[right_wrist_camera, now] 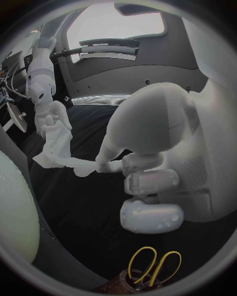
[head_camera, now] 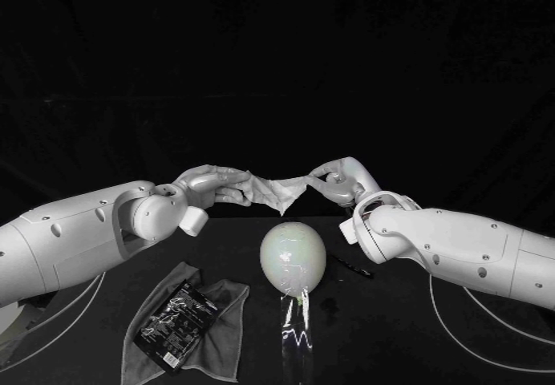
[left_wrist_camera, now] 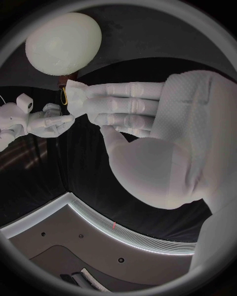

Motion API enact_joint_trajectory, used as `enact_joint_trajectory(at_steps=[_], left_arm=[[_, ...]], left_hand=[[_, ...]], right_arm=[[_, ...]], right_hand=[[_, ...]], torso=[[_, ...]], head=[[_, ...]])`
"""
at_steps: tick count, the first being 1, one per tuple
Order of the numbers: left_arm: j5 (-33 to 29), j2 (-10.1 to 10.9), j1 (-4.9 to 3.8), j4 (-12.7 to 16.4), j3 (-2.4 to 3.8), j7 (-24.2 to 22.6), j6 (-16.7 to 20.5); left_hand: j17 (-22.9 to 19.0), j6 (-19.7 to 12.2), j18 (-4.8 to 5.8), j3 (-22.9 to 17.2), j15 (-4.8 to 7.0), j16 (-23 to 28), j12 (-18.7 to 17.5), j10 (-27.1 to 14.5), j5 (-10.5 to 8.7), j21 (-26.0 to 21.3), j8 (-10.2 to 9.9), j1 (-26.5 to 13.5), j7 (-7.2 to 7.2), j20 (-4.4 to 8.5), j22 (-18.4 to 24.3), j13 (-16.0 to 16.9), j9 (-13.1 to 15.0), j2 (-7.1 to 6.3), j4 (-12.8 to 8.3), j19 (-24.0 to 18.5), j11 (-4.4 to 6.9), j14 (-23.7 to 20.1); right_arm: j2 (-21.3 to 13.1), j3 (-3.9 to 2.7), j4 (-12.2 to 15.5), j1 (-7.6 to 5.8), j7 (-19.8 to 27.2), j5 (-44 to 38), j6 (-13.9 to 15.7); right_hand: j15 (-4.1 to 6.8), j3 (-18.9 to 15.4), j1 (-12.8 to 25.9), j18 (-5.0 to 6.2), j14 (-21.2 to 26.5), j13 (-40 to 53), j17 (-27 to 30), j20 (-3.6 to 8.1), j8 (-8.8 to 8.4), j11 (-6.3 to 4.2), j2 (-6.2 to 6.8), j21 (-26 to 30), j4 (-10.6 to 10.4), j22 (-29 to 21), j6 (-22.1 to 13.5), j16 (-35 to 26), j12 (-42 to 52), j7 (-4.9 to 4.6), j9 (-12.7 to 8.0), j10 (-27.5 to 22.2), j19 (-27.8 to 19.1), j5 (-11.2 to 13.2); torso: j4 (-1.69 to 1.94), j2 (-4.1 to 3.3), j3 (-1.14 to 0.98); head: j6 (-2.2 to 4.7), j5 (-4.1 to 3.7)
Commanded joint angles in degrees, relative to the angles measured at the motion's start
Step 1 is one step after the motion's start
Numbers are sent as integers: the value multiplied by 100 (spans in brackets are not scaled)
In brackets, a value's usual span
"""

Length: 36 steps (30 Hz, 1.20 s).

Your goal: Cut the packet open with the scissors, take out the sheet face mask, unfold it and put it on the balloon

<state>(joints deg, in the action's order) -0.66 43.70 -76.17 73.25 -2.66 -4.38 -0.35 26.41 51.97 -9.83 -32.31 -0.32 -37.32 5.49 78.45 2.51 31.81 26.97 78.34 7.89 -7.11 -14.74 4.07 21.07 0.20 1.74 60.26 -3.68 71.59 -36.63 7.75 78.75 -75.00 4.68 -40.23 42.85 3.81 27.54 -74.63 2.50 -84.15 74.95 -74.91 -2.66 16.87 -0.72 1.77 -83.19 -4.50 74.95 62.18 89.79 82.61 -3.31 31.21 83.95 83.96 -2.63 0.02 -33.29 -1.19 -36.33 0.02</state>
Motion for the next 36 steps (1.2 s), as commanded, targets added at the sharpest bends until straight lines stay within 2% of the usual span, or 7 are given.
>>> enact_joint_trajectory(at_steps=[1,5,7,12,25,36], left_arm=[[-71,6,-100,-34,10,173,-153],[-77,-5,-229,-99,11,287,-217],[-75,-17,-283,-125,11,357,-247],[-65,-49,-368,-177,11,525,-311],[-75,-157,-416,-286,16,582,-176],[-174,-207,-425,-331,39,433,228]], left_hand=[[96,16,-56,-10,25,-147,15,37,27,90,41,-20,-11,48,-52,4,547,41,0,28,6,81],[236,12,-59,-43,45,-376,4,34,28,227,36,-19,-16,91,-129,3,563,28,-13,78,13,167],[414,13,-53,-90,63,-673,-7,34,26,399,31,-34,-19,143,-228,2,580,7,-18,140,23,243],[598,14,-49,-169,76,-973,-15,41,25,590,26,-52,-26,184,-346,5,607,-23,-25,134,29,205],[626,15,-48,-185,79,-1022,-12,51,25,631,26,-62,-28,189,-372,8,615,-30,-23,125,31,184],[638,18,-50,-199,83,-1051,-8,61,25,662,27,-67,-32,194,-391,11,620,-35,-22,129,35,178]], right_arm=[[8,-6,-78,-7,71,30,-54],[45,-6,-181,-8,71,54,-75],[75,-6,-236,-8,73,62,-80],[160,-6,-391,-9,81,85,-84],[326,-3,-718,9,69,128,-134],[377,5,-921,66,5,134,-266]], right_hand=[[45,105,-54,-98,-585,1095,-1509,44,100,-27,13,-24,65,1306,22,21,22,7,144,353,268,-17],[45,105,-54,-98,-585,1095,-1509,44,100,-27,13,-24,65,1306,22,21,22,7,144,353,268,-17],[45,105,-54,-98,-585,1095,-1509,44,100,-27,13,-24,65,1306,22,21,22,7,144,353,268,-17],[46,110,-54,-96,-585,1097,-1509,45,104,-27,17,-18,70,1304,20,21,26,7,147,354,265,-17],[46,114,-53,-93,-585,1095,-1509,46,107,-27,21,-4,73,1300,18,21,22,7,149,353,258,-17],[46,116,-53,-93,-585,1096,-1509,46,109,-27,22,-4,74,1299,17,21,23,7,150,354,258,-16]], torso=[[2,-1,-1],[-1,1,1],[0,1,1],[6,-2,0],[8,-5,1],[4,-2,1]], head=[[8,-1],[26,0],[36,-12],[55,-34],[77,-83],[79,-110]])
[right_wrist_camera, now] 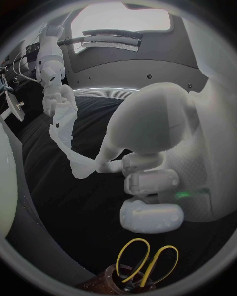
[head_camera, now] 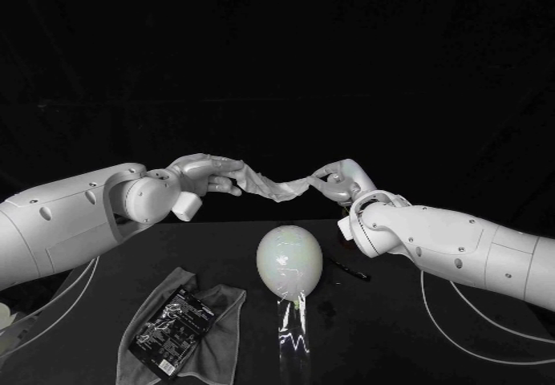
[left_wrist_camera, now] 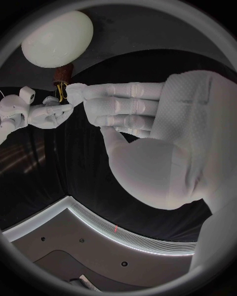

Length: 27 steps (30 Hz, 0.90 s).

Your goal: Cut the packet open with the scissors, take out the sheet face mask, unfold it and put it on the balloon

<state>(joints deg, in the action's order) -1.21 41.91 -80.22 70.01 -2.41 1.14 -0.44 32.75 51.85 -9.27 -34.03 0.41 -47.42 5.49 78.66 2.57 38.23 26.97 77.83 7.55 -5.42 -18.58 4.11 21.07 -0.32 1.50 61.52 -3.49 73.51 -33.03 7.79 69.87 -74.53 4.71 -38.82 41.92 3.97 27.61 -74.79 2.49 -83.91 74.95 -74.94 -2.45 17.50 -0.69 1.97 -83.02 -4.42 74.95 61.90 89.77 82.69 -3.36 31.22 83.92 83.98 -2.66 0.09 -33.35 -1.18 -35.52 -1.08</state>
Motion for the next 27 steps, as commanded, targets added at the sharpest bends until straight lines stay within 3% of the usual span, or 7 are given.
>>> enact_joint_trajectory(at_steps=[1,27], left_arm=[[-126,-35,-20,-12,15,-125,257],[-171,-145,-22,-81,22,-72,424]], left_hand=[[4,29,-106,-27,10,-40,-8,40,20,21,27,-15,2,25,-7,7,620,17,2,3,16,-13],[17,34,-108,-50,17,-81,0,56,20,69,29,-23,-4,34,-35,13,628,4,0,10,24,-14]], right_arm=[[21,3,-44,25,-5,-8,-187],[186,34,-481,175,-180,-138,-298]], right_hand=[[29,109,-36,-93,-609,1096,-1506,25,46,-30,2,-21,67,1300,45,23,16,11,150,356,256,-13],[29,132,-39,-84,-609,1091,-1506,27,61,-30,21,17,91,1288,32,23,6,12,161,354,235,-14]], torso=[[-4,4,0],[-2,3,-1]], head=[[-3,0],[25,-43]])
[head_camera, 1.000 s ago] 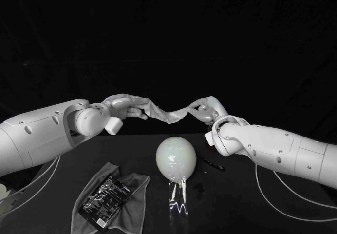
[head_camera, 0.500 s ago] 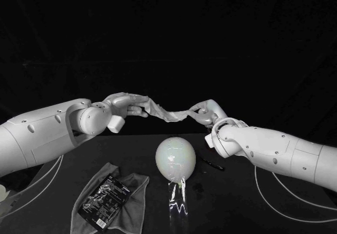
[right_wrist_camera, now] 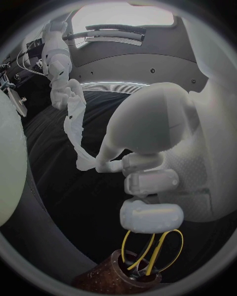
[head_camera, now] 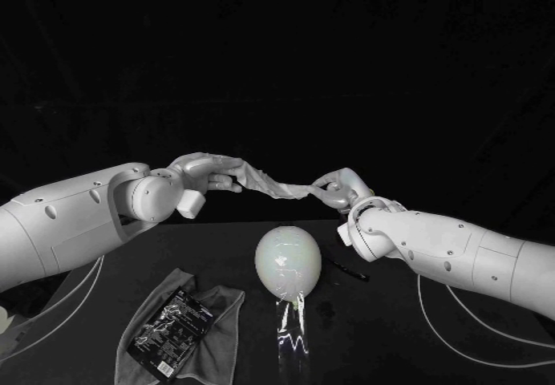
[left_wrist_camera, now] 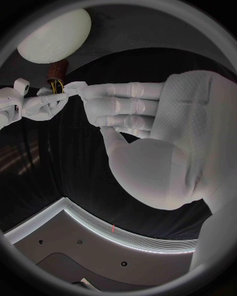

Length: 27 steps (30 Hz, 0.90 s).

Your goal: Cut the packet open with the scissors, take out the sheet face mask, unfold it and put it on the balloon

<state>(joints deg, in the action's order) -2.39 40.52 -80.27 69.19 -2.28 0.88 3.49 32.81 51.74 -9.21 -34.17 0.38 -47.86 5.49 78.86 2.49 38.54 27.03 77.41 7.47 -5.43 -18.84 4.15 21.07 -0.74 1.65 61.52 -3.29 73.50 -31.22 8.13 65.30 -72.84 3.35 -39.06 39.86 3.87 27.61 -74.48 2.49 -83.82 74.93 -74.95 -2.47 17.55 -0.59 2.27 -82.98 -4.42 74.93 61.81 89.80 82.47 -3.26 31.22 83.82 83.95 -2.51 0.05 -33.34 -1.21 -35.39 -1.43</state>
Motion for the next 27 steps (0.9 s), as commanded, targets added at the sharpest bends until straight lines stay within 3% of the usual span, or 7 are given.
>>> enact_joint_trajectory(at_steps=[1,18,27], left_arm=[[-54,-2,-17,1,10,-45,33],[-48,21,-18,5,9,15,39],[10,1,-20,29,8,95,25]], left_hand=[[11,45,-113,-36,20,-37,-1,36,27,37,23,19,4,35,-9,9,628,46,-15,10,4,-14],[13,46,-114,-42,22,-44,1,39,27,47,23,20,2,37,-14,10,630,42,-17,10,5,-14],[16,49,-114,-48,24,-55,3,43,27,59,24,18,1,39,-22,11,632,36,-19,10,7,-13]], right_arm=[[3,0,-30,11,-49,-118,-94],[-32,1,-49,59,-73,-145,-89],[-64,0,108,62,38,-97,15]], right_hand=[[39,132,-70,-84,-618,1093,-1505,28,56,-40,-9,13,91,1289,42,20,28,2,160,364,238,-29],[39,141,-73,-86,-618,1099,-1505,29,61,-41,-5,5,99,1291,38,20,37,3,164,367,242,-28],[39,141,-73,-86,-618,1099,-1505,29,61,-41,-5,5,99,1291,38,20,37,3,164,367,242,-28]], torso=[[-1,1,3],[-4,-2,3],[0,-4,-8]], head=[[11,-8],[8,-11],[-2,-1]])
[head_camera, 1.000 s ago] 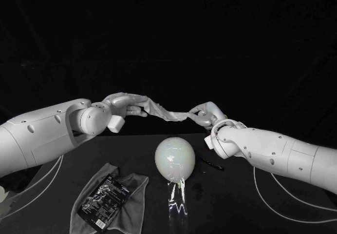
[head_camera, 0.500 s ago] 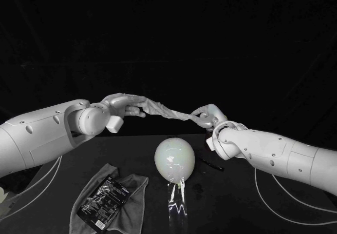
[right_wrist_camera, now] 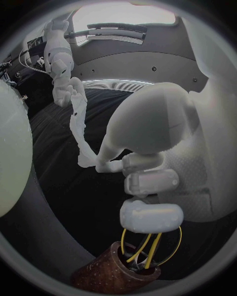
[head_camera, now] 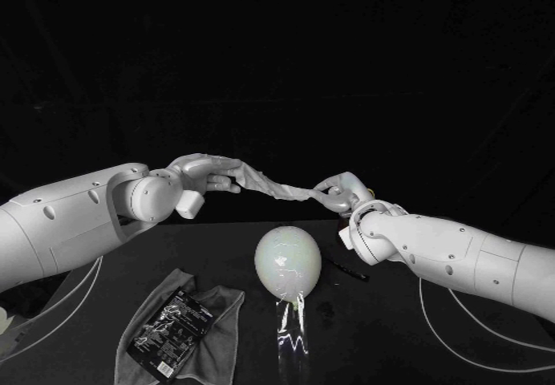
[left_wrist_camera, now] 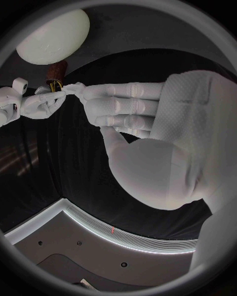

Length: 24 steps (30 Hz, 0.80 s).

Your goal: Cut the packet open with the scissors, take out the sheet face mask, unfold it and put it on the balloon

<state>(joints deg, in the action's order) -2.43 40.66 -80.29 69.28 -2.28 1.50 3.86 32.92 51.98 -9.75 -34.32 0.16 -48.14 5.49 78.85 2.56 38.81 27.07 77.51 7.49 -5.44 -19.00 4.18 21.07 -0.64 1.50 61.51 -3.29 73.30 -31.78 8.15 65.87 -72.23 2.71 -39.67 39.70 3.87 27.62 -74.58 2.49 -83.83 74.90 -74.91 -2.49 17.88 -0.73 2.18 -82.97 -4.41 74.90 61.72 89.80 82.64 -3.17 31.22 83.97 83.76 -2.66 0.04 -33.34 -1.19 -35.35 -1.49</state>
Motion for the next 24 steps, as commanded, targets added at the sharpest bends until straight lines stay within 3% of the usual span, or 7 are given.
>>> enact_joint_trajectory(at_steps=[1,9,14,24], left_arm=[[28,-17,-18,25,8,47,-13],[63,-43,-19,10,8,86,-36],[70,-70,-19,-2,8,118,-95],[142,-130,-24,-45,9,205,-231]], left_hand=[[5,25,-60,-33,46,-28,3,43,20,32,21,8,-1,40,-6,7,632,26,-4,10,7,7],[6,26,-59,-35,46,-30,3,44,20,35,21,7,-1,41,-8,7,633,24,-5,10,7,7],[6,26,-60,-37,47,-33,2,43,21,39,20,7,-1,42,-11,8,633,21,-6,9,8,6],[6,26,-60,-37,47,-33,2,43,21,39,20,7,-1,42,-11,8,633,21,-6,9,8,6]], right_arm=[[-15,-3,85,0,115,-28,39],[-7,-3,124,-2,57,-4,-124],[30,-3,62,-4,-7,23,-249],[79,-2,-7,-4,-109,5,-447]], right_hand=[[39,149,-63,-85,-617,1097,-1509,31,33,-26,7,8,104,1294,46,20,12,-8,167,350,259,-14],[35,156,-26,-64,-615,1041,-1500,31,37,-17,23,97,95,1266,16,15,-90,-19,172,314,212,-13],[-5,113,112,-14,-589,830,-1400,12,-65,43,152,333,65,1194,-255,-44,-479,-95,141,160,85,-10],[-33,67,153,3,-580,794,-1369,-16,-52,68,218,416,92,1169,-280,-63,-554,-116,149,125,38,-11]], torso=[[-1,-2,-9],[-3,5,-4],[-1,2,-3],[1,-2,-3]], head=[[-8,9],[-8,4],[4,-1],[-7,-17]])
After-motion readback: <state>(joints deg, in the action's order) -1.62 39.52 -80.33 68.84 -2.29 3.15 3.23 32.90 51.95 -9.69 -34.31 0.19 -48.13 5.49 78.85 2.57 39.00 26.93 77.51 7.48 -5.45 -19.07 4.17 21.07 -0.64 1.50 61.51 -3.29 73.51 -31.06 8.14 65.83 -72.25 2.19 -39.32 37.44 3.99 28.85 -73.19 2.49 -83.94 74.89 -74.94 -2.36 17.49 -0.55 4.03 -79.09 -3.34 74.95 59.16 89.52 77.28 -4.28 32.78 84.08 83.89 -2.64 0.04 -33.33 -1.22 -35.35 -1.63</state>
